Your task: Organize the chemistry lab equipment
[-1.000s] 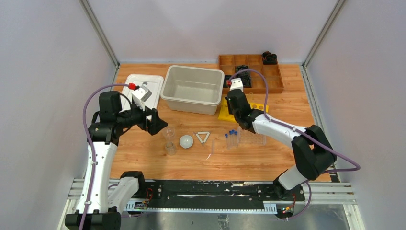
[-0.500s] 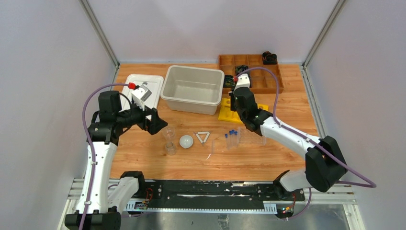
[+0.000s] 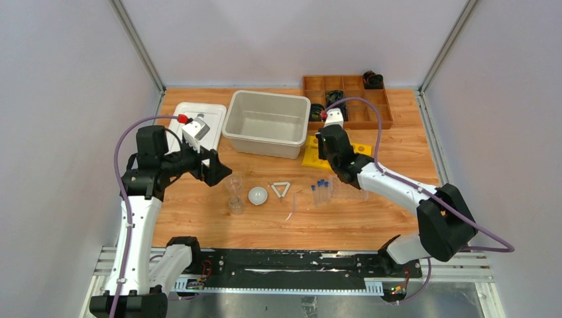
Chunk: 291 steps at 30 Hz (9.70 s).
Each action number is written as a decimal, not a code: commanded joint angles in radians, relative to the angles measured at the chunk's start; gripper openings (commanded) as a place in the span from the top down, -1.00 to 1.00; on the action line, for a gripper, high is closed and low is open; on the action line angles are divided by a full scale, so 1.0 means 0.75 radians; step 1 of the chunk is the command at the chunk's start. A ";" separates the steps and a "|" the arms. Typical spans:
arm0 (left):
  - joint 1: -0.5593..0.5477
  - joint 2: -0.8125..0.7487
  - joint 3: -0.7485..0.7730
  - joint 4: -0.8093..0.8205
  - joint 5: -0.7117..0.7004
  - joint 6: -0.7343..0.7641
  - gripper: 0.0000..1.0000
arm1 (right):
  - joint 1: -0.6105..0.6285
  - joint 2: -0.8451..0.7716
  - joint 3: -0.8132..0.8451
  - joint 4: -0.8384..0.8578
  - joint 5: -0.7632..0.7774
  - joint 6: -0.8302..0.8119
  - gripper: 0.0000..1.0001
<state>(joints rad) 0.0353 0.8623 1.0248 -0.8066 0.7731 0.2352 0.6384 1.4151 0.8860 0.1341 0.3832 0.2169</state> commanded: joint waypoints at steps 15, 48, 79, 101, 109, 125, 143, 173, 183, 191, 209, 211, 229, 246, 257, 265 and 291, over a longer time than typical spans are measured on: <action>0.000 -0.003 0.020 0.010 0.001 0.022 -1.00 | -0.017 0.067 -0.060 0.047 0.023 0.001 1.00; 0.000 -0.004 0.012 0.010 -0.002 0.036 -1.00 | -0.017 0.044 -0.034 -0.023 -0.003 0.096 0.33; 0.000 -0.041 0.059 0.010 -0.008 -0.003 -1.00 | 0.496 0.336 0.207 -0.665 -0.208 0.467 0.07; 0.000 -0.048 0.078 0.010 0.008 -0.040 -1.00 | 0.499 0.284 0.140 -0.616 -0.146 0.466 0.96; 0.000 -0.051 0.098 0.011 0.052 -0.066 -1.00 | 0.530 -0.058 0.212 -0.529 -0.214 0.397 1.00; 0.000 -0.031 0.097 0.010 0.232 -0.127 -0.79 | 0.677 0.121 0.645 0.068 -0.180 0.405 1.00; 0.000 0.051 0.131 0.010 0.310 -0.150 0.06 | 0.747 0.187 0.685 0.198 -0.157 0.409 1.00; -0.004 -0.038 0.072 0.016 0.258 0.060 0.72 | 0.548 0.447 1.383 -0.735 -0.744 0.348 -0.06; -0.012 -0.028 0.068 0.015 0.234 0.057 0.69 | 0.544 0.486 1.457 -0.767 -0.702 0.323 0.45; -0.012 -0.017 0.075 0.015 0.184 0.018 -0.40 | 0.521 0.426 1.411 -0.824 -0.632 0.243 1.00; -0.012 0.005 0.124 -0.042 -0.008 -0.033 -1.00 | -0.031 -0.562 0.086 -0.673 0.166 0.108 1.00; -0.012 0.022 0.132 -0.074 -0.028 -0.009 -1.00 | -0.066 -0.598 -0.003 -0.573 0.206 0.086 1.00; -0.013 0.127 0.122 -0.127 -0.082 0.036 -1.00 | -0.215 -0.351 -0.209 -0.047 0.200 0.081 1.00; -0.012 0.087 0.113 -0.128 -0.095 0.050 -1.00 | -0.217 -0.309 -0.251 -0.065 0.195 0.102 1.00; -0.012 0.080 0.104 -0.127 -0.083 0.045 -1.00 | -0.217 -0.367 -0.297 -0.097 0.174 0.145 1.00; -0.012 0.066 0.106 -0.127 -0.078 0.047 -1.00 | -0.217 -0.317 -0.296 -0.062 0.152 0.152 1.00; -0.012 0.080 0.137 -0.127 -0.076 0.052 -1.00 | -0.217 -0.276 -0.362 -0.003 0.150 0.164 1.00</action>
<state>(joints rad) 0.0284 0.9264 1.1049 -0.9016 0.7029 0.2657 0.4896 1.2579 0.6235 0.1085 0.4892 0.3248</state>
